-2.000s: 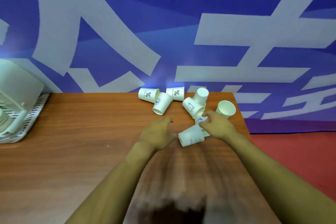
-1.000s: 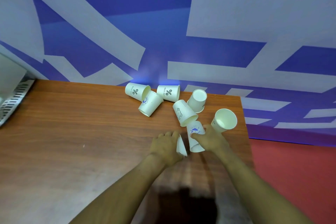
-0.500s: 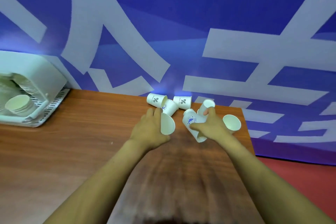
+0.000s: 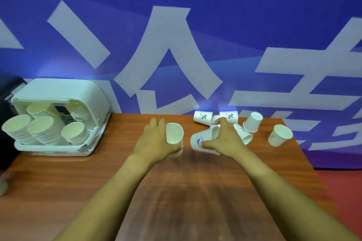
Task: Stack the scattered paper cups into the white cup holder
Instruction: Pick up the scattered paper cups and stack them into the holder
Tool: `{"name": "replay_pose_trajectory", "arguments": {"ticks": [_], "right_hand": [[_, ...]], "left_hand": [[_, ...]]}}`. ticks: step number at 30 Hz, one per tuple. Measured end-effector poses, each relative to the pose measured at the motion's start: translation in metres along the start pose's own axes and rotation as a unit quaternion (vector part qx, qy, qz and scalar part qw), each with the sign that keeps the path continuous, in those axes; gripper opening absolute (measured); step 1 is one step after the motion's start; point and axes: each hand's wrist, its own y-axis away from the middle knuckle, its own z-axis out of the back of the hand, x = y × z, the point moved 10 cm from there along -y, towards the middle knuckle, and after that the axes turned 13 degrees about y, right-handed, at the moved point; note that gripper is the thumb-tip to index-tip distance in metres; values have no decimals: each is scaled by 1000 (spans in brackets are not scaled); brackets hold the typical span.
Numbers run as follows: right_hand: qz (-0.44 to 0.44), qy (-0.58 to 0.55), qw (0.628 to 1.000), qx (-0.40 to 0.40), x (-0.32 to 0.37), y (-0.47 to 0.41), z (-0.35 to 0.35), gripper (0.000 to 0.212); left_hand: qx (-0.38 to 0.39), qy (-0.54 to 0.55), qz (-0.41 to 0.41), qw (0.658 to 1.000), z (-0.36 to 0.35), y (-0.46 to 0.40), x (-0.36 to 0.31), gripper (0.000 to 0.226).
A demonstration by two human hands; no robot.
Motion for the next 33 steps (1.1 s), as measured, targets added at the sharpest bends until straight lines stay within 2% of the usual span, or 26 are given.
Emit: {"name": "replay_pose_trajectory", "arguments": {"ticks": [6,12,16,20,24,27,30,33], "right_hand": [[8,3,1000,1,78,21,-35,58],[21,13,1000,9,122,30,-48,73],[35,-20,999,22,140,26,-62,84],[45,-19,998,30,158,23,-76,76],[35,-4,998,47,173,26,-88,64],[29,17,999,37,190,20,-84,68],[27,-20,999,6,224,15,-84,71],[31,-19,999,20,269,13,-109,69]], "left_hand": [[10,-4,-11,1000,60,12,59,70],[4,-8,-11,1000,92,24,93,73],[15,-39,29,999,96,36,118,77],[6,-43,38,998,108,38,134,83],[13,-28,42,999,120,33,149,79],[7,-20,31,999,135,23,158,75],[-5,-14,15,1000,164,12,179,71],[4,-25,14,1000,195,5,215,73]]}}
